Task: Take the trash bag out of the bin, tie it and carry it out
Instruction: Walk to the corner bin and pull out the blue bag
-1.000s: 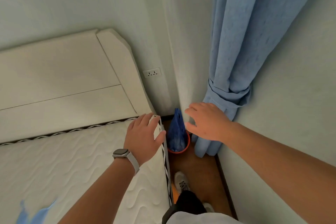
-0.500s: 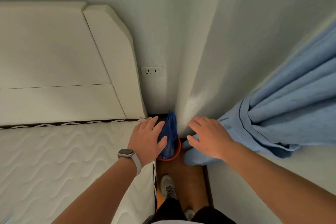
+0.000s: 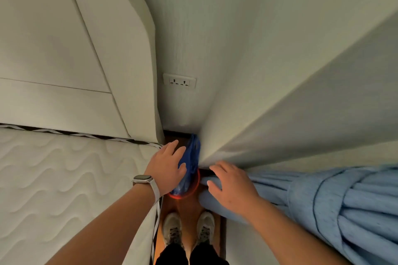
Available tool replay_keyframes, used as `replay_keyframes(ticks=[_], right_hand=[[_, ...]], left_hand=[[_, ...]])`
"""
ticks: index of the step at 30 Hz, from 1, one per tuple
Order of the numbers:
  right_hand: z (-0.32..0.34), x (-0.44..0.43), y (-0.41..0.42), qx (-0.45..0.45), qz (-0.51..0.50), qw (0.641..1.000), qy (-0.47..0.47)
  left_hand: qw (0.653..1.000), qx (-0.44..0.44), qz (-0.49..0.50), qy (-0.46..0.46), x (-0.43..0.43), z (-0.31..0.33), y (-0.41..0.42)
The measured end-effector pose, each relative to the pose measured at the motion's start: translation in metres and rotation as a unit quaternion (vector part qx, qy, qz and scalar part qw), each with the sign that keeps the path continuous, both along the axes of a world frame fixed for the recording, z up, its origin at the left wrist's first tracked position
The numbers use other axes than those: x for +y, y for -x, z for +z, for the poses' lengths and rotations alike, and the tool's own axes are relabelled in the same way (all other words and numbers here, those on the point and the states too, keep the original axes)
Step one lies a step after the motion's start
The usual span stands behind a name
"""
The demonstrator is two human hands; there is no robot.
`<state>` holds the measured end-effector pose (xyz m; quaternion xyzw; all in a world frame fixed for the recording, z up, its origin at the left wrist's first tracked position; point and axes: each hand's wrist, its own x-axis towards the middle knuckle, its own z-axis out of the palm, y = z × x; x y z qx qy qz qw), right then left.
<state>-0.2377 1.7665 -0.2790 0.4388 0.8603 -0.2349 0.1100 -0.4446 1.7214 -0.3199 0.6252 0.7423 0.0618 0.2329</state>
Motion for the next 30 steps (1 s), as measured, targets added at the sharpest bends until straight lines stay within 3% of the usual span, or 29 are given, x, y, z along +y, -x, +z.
replay_keyframes(ticks=[7,18,21,24,27,30], right_hand=[[-0.106,0.013,0.000,-0.008,0.008,0.999,0.038],[-0.291,0.028,0.003,-0.022,-0.018,0.997,0.074],[-0.323,0.034,0.000,-0.014,-0.035,0.997,0.070],[-0.345,0.038,-0.005,-0.006,-0.063,0.996,0.067],[-0.355,0.040,-0.006,0.006,-0.077,0.995,0.069],[-0.357,0.041,-0.008,0.013,-0.085,0.994,0.062]], left_hand=[[0.999,-0.004,-0.015,0.037,0.024,-0.113,-0.026],[0.992,0.005,0.052,0.117,0.067,-0.313,-0.043],[0.992,-0.002,0.070,0.104,0.083,-0.351,-0.049],[0.986,-0.080,0.130,0.069,0.100,-0.388,-0.048],[0.966,-0.160,0.176,0.105,0.110,-0.413,-0.039],[0.973,-0.092,0.126,0.169,0.110,-0.418,-0.032]])
